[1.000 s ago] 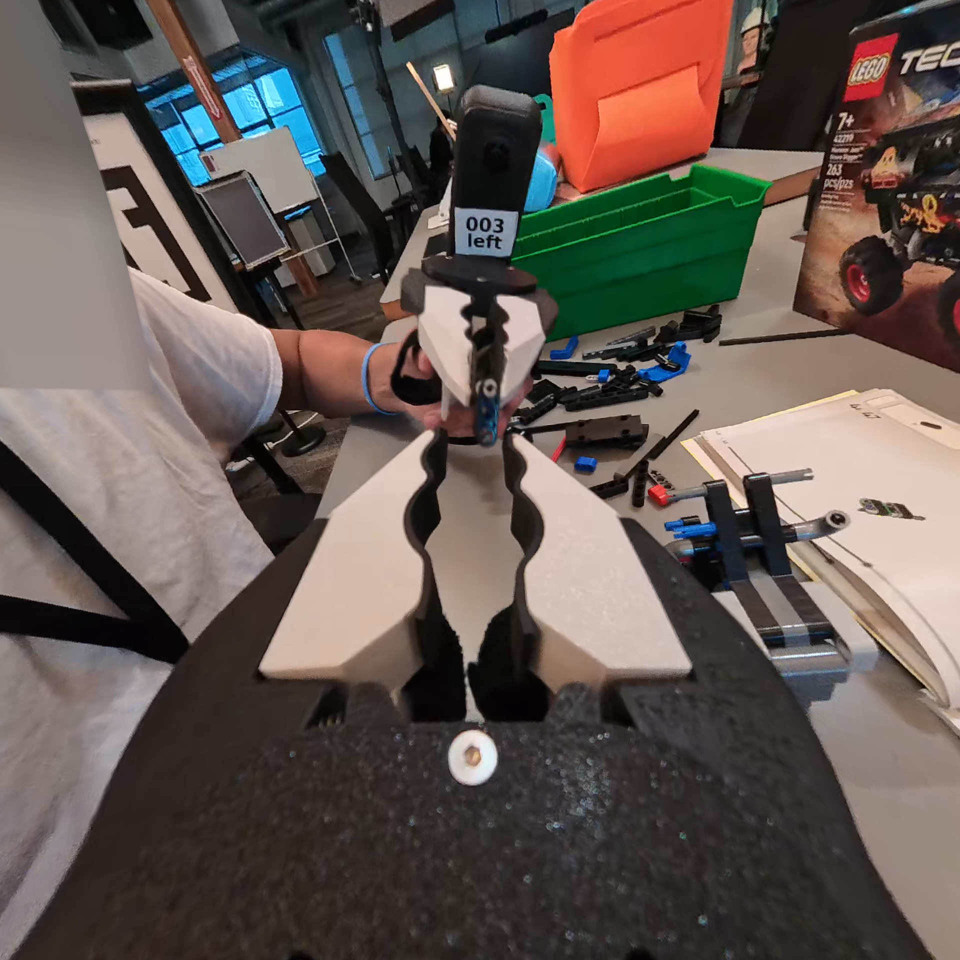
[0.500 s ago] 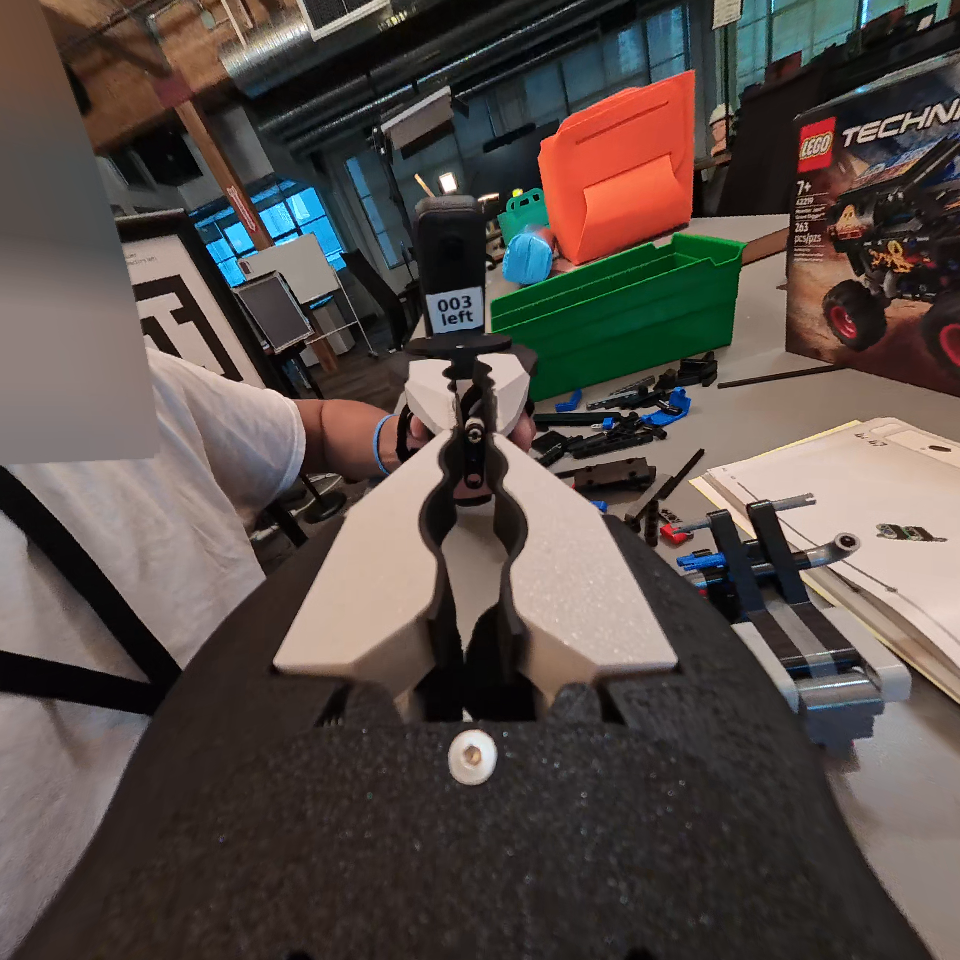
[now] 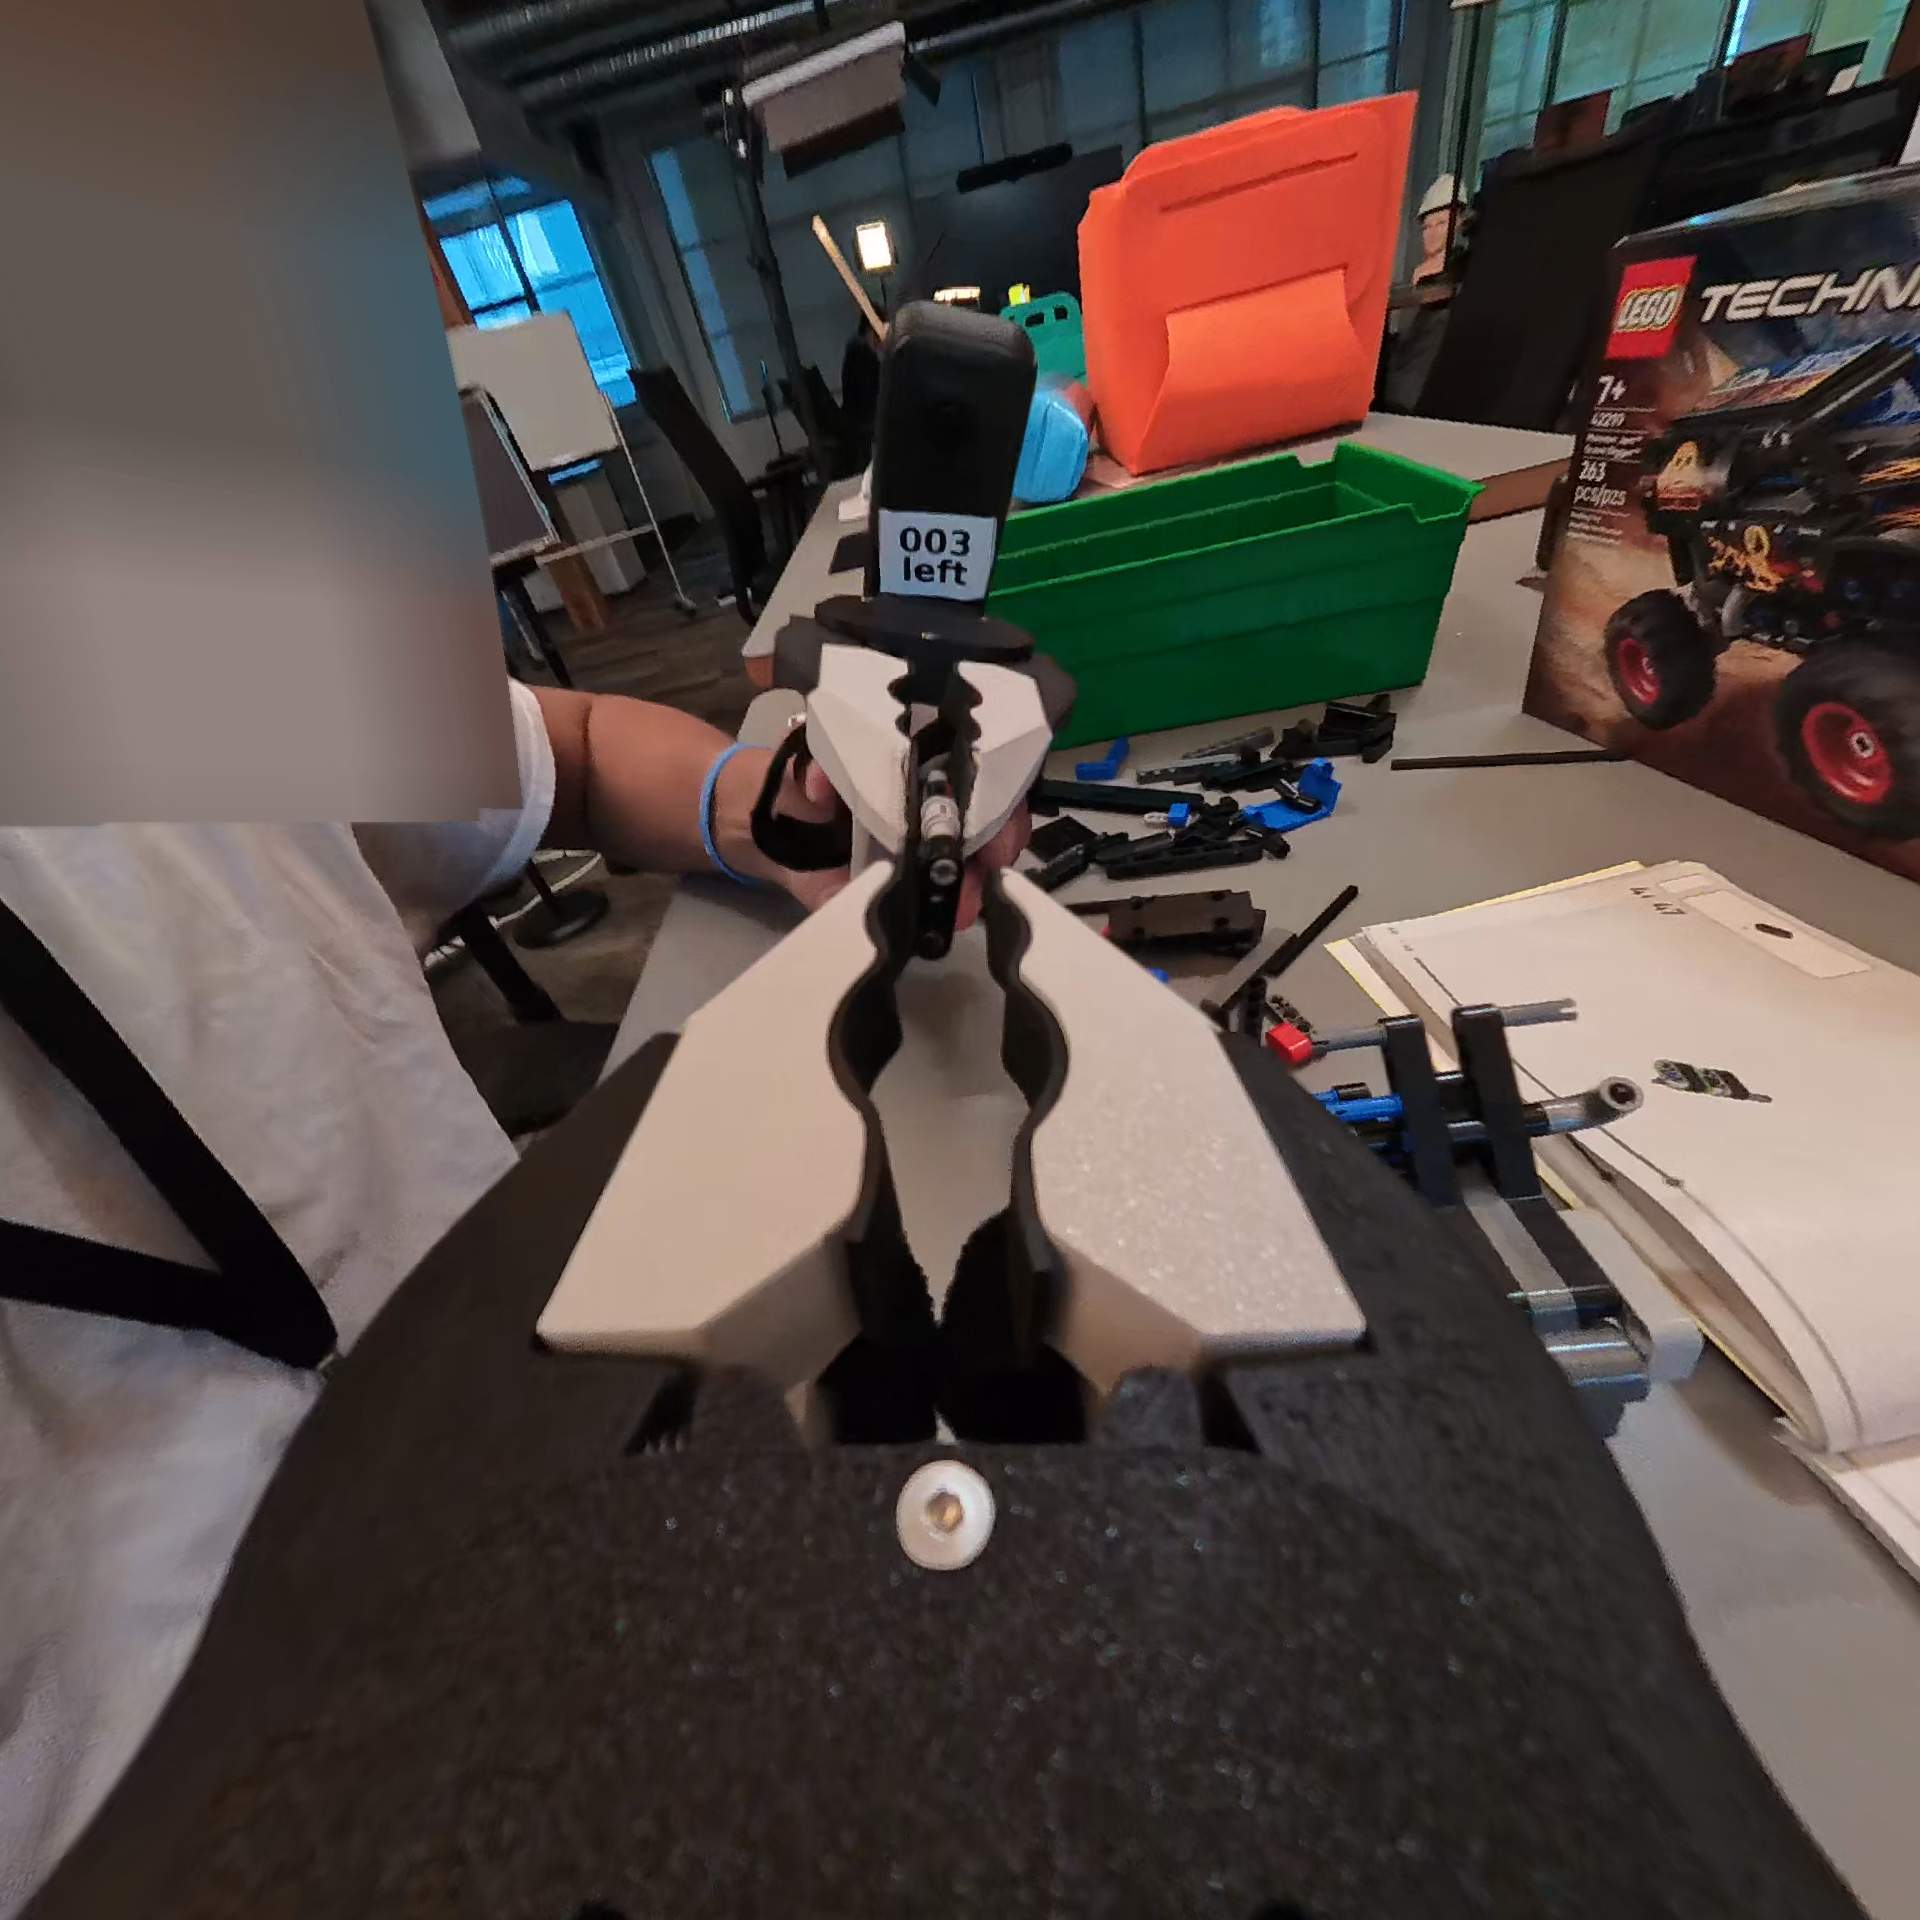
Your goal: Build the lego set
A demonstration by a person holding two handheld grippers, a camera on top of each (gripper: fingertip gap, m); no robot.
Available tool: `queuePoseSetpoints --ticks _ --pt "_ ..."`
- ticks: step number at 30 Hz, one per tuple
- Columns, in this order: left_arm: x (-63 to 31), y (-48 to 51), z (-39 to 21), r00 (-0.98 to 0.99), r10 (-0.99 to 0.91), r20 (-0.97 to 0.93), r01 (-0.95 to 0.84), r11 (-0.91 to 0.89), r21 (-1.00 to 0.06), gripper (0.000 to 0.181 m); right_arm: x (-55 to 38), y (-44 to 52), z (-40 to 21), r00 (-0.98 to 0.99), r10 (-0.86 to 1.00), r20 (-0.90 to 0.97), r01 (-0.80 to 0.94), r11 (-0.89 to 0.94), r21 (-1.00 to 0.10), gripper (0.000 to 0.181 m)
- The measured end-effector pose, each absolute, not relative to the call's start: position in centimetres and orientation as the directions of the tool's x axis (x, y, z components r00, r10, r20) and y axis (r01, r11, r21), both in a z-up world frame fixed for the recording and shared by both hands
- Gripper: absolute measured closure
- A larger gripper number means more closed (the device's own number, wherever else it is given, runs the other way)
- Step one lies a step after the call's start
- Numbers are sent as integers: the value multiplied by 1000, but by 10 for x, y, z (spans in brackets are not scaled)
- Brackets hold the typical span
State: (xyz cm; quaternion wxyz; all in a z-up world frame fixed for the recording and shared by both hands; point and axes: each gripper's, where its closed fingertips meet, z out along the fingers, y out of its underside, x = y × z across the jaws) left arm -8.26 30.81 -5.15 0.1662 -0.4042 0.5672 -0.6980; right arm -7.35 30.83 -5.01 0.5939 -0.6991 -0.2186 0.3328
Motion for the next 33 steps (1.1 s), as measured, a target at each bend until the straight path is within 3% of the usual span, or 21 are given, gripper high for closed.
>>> queuePoseSetpoints --ticks 33 --pt "-82 309 -61 -618 -726 301 -202 -224 -954 175 -75 304 -65 635 728 -258 -62 -285 -957 175"
